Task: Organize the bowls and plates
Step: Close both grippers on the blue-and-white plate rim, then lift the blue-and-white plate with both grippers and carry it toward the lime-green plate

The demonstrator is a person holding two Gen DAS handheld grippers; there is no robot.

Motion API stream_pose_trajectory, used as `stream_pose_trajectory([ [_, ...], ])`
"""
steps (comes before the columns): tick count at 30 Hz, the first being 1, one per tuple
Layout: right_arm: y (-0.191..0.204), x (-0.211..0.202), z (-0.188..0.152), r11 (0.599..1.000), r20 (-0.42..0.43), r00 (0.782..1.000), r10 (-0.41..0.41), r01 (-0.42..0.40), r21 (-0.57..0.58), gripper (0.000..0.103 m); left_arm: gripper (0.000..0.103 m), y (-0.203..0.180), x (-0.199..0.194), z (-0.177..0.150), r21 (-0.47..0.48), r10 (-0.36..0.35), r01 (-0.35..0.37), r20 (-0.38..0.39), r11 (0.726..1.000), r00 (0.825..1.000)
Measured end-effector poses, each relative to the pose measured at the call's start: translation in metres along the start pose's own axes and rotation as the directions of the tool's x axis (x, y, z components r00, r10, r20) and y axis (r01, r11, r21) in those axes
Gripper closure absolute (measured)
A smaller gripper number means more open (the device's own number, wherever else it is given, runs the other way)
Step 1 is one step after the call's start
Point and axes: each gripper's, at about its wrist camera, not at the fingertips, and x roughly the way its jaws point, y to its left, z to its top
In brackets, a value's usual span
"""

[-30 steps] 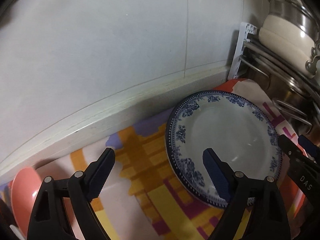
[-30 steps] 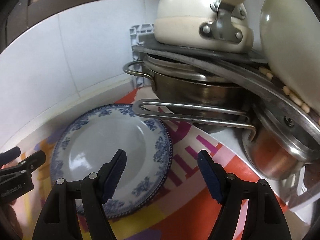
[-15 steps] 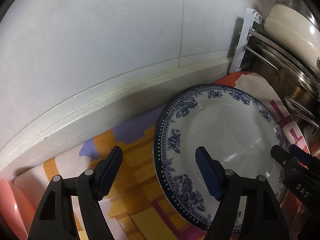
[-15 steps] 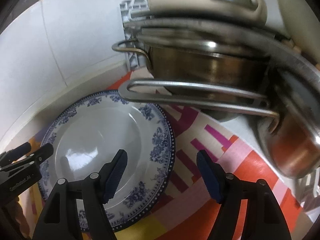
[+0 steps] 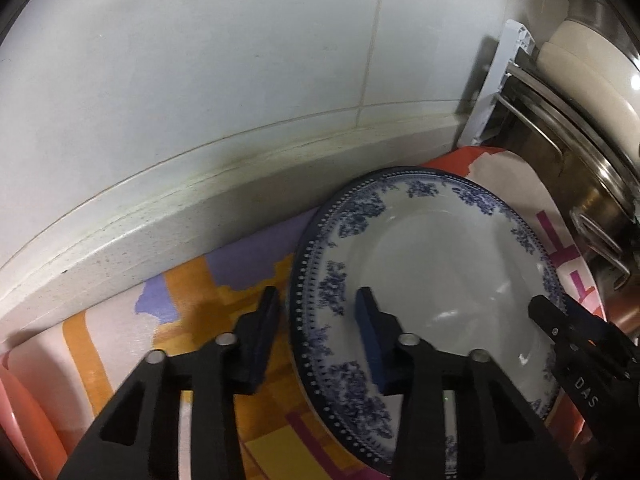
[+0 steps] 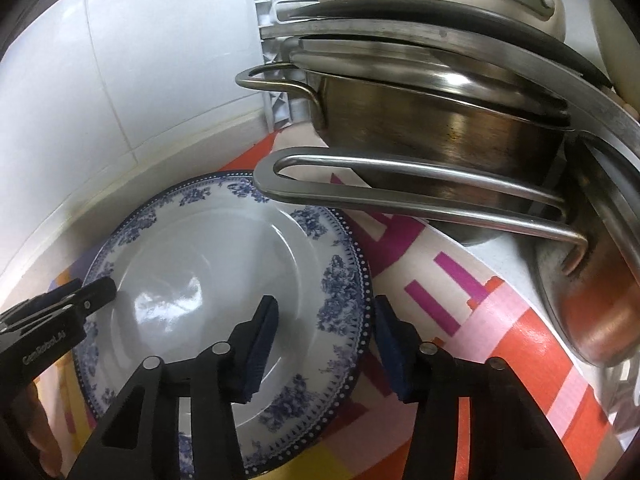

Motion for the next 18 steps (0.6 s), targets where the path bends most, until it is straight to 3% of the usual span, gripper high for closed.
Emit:
stream_pose_trajectory([
  [4,-0.006,0.0,-0.001,1.0,0.007,1.0,0.0,0.0,0.024,0.066,0.069,-0.002,-0.001,0.0,-0.005,0.013,-0.013,0.001,1.0,1.0],
  [18,-0.006,-0.013,-0.014,1.0,0.021,1.0,0.013,-0.013,-0.014,0.068,0.07,-0.001,-0.015,-0.012,-0.032,0.05,-0.05,0.008,0.998,0.999],
])
